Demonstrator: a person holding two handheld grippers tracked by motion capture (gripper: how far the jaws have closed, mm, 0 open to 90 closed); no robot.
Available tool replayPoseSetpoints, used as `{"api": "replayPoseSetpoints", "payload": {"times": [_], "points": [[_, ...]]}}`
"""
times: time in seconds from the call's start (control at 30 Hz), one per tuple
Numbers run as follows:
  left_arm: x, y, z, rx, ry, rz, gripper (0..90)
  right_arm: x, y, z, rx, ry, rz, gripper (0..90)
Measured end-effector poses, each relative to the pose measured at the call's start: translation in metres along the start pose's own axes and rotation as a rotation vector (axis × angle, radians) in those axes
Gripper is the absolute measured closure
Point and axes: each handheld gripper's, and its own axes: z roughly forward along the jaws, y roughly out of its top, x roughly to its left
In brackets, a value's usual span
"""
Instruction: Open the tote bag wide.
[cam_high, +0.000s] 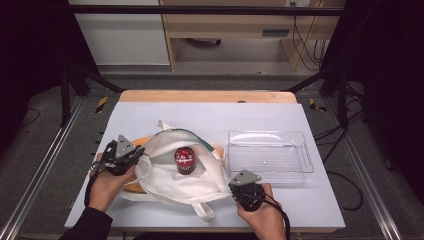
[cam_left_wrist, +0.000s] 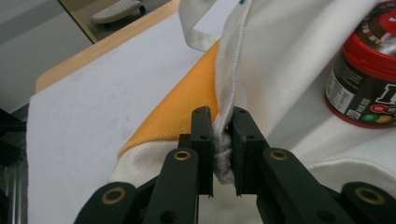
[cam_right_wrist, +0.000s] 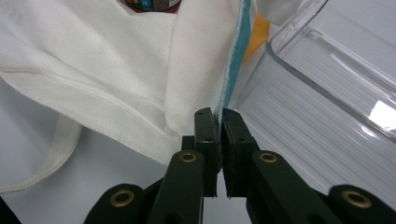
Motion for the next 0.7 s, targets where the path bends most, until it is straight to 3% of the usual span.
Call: {"api": "replayPoseSetpoints", "payload": {"times": [0.23,0.7], "points": [[0.003,-0.009,0.01,0.024,-0.004,-0.025,80.7,-0.005,-0.009,0.005,0.006,0.004,0.021,86.7],[0.004,-0.011,0.018,0.034,0.036,-0.043,80.6,-0.01,-0.014,0.009,-0.018,0.018,0.057,86.5]]}}
